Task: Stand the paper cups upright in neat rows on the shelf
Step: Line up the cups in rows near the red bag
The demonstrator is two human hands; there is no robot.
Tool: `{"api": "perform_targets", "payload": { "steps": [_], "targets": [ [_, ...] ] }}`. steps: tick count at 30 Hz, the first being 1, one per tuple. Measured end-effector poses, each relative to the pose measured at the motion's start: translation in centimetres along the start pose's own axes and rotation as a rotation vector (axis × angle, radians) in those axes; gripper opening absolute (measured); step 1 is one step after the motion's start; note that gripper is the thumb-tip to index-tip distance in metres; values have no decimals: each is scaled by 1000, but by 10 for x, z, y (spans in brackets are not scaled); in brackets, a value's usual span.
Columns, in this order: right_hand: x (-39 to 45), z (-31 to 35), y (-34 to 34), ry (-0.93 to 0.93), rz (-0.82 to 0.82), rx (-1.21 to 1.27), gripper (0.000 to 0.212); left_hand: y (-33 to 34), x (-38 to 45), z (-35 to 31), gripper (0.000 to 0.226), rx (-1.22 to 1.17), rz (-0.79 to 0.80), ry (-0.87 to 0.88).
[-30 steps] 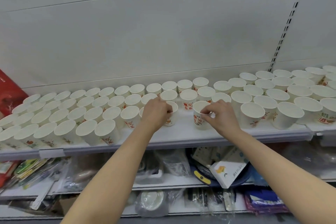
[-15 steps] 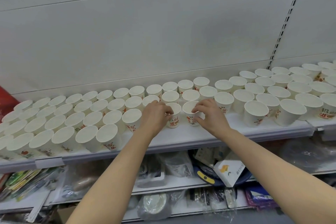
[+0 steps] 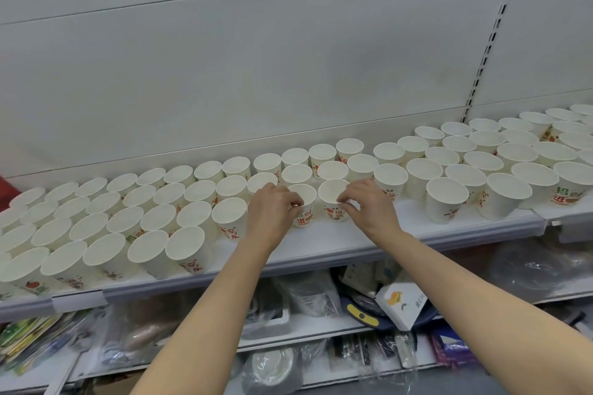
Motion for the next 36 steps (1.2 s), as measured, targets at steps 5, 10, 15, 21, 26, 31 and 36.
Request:
{"api": "perform_targets", "payload": {
  "steps": [5, 10, 15, 21, 26, 31, 36],
  "targets": [
    [-2, 3, -2, -20, -30, -58, 20, 0, 1, -3, 23, 1, -26, 27],
    [-19, -5, -33, -31, -199, -134, 18, -5, 4, -30, 16, -87, -213, 158],
    [-66, -39, -83, 59, -326, -244, 20, 12, 19, -92, 11, -104, -138, 266],
    [-100, -87, -129, 185, -293, -325, 8, 47, 61, -148, 32, -53, 65, 284],
    [-89, -102, -148, 139, -270, -279, 13, 60, 77, -167, 20, 83, 101, 278],
    [-65, -110, -143, 57, -142, -283, 21, 42, 64, -165, 15, -88, 30, 186],
    [-47, -120, -130, 45, -10, -356, 14, 22, 26, -146, 11, -261, -10, 58]
  ]
}}
Point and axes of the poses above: each hand's wrist, its own x-axis towards the middle knuckle, its own y-axis out of the palm, z = x × y, the point moved 6 cm from there along x, towards the middle knuckle
